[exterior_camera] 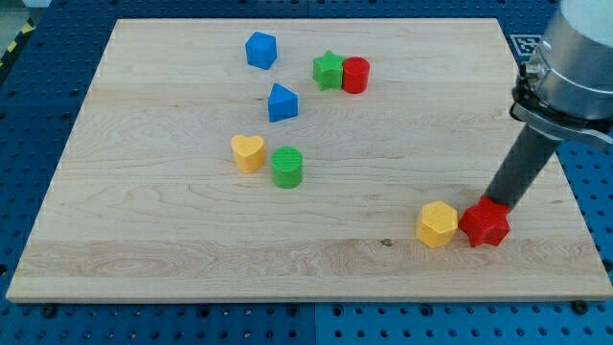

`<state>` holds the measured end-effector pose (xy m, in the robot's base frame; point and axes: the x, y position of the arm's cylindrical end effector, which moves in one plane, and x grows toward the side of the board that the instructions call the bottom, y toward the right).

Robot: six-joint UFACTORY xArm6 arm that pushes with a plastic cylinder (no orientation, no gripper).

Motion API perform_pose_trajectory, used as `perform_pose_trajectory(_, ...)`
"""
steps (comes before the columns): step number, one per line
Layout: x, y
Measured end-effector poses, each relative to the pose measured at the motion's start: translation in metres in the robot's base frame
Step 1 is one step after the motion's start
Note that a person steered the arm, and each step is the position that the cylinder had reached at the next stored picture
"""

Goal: Place yellow hexagon to the bottom left of the red star

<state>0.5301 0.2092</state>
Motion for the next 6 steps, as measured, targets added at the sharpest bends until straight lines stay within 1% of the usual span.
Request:
perform_pose_trajectory(1,0.001,0.003)
perform_pose_trajectory(2,-0.019,-0.026)
perform_pose_trajectory(3,-0.049,-0.065)
perform_pose_trajectory(4,-0.058,-0.092)
perform_pose_trajectory(5,-0.040,-0.094)
perform_pose_trajectory(6,-0.013,-0.094)
